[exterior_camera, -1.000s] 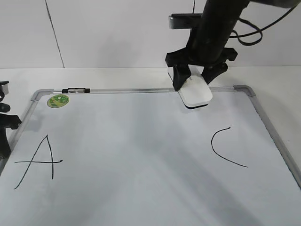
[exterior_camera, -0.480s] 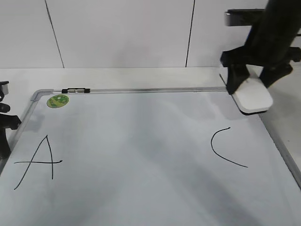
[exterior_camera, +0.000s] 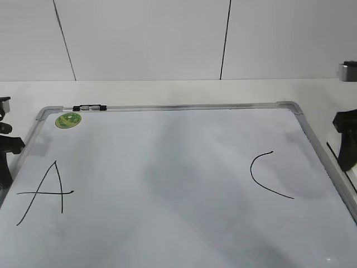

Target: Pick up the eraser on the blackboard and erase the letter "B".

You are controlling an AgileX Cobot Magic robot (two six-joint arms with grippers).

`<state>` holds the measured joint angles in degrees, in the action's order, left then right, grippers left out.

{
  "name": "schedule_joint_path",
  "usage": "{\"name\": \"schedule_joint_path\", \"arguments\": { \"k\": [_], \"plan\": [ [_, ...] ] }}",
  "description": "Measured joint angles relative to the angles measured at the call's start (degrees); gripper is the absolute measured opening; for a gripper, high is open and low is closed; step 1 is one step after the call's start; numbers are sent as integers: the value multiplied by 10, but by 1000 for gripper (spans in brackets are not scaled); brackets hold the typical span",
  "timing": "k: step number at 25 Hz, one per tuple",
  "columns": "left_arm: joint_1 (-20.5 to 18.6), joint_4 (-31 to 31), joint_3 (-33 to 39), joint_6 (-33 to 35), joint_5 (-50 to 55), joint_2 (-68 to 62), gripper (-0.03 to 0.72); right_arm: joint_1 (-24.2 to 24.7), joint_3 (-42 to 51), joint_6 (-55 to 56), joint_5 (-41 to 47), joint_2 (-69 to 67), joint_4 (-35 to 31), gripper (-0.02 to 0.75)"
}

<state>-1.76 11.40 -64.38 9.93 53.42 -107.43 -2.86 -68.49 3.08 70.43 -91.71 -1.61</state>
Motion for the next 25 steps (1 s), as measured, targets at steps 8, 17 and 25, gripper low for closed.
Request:
{"name": "schedule_joint_path", "arguments": {
  "k": [8, 17, 25],
  "plan": [
    [0, 2, 0, 0, 6, 0, 26, 3, 16, -68, -71, -3, -50, 562],
    [0, 3, 0, 0, 9, 0, 26, 13, 2, -113, -97, -82, -71, 562],
    [0, 4, 0, 0, 9, 0, 26, 36, -16, -134, -96, -103, -89, 562]
  ]
}}
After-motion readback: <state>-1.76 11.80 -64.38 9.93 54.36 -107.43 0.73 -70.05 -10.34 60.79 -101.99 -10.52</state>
